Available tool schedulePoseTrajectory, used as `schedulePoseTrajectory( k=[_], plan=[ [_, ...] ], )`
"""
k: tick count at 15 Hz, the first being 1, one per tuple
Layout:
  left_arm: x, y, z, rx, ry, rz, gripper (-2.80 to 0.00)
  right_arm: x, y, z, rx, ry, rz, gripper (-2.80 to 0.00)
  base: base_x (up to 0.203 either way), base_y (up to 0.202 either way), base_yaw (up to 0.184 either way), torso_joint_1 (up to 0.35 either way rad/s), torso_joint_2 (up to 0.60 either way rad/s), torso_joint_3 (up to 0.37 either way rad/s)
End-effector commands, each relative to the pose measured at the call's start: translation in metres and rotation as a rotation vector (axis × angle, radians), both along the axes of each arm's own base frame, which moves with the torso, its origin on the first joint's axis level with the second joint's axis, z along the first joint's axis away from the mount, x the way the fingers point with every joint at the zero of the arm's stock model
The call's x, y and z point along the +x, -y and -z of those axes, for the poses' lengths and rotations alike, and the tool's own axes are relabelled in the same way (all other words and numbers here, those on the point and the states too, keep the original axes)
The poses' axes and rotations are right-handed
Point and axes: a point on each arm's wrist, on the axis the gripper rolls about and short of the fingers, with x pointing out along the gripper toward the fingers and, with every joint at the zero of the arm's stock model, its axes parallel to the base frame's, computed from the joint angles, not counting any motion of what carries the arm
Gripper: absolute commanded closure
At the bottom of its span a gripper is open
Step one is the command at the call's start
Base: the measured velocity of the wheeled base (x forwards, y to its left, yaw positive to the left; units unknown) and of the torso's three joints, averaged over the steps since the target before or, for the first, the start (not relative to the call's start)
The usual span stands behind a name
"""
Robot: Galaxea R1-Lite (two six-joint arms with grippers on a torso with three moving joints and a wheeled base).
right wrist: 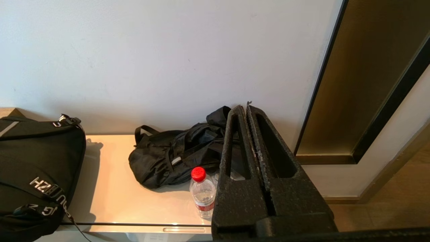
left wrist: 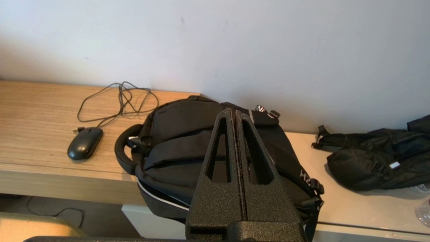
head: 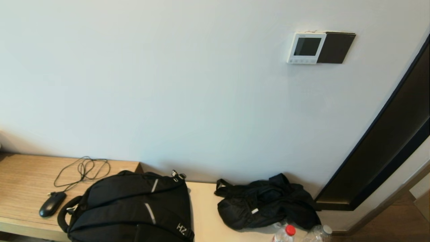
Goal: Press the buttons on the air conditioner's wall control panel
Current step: Turn on the central air conditioner
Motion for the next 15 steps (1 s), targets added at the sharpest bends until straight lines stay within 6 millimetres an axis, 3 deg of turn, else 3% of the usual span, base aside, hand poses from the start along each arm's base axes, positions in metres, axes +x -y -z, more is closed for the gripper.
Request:
schedulePoseTrajectory(
  k=[1,4,9,15],
  plan=[
    [0.000,0.000,0.000,0.000,-0.001,-0.001,0.00,0.000,0.000,-0.001,-0.004,0.009,0.003,0.00,0.000,0.000,0.000,0.000,0.00,0.000],
    [0.000,0.000,0.000,0.000,0.001,-0.001,0.00,-0.004,0.000,-0.015,-0.022,0.084,0.009,0.00,0.000,0.000,0.000,0.000,0.00,0.000],
    [0.000,0.000,0.000,0.000,-0.001,-0.001,0.00,-0.019,0.000,-0.073,-0.074,0.181,0.009,0.00,0.000,0.000,0.000,0.000,0.00,0.000],
    [0.000,0.000,0.001,0.003,-0.007,-0.002,0.00,0.008,0.000,-0.160,-0.112,0.208,0.013,0.00,0.000,0.000,0.000,0.000,0.00,0.000]
  ],
)
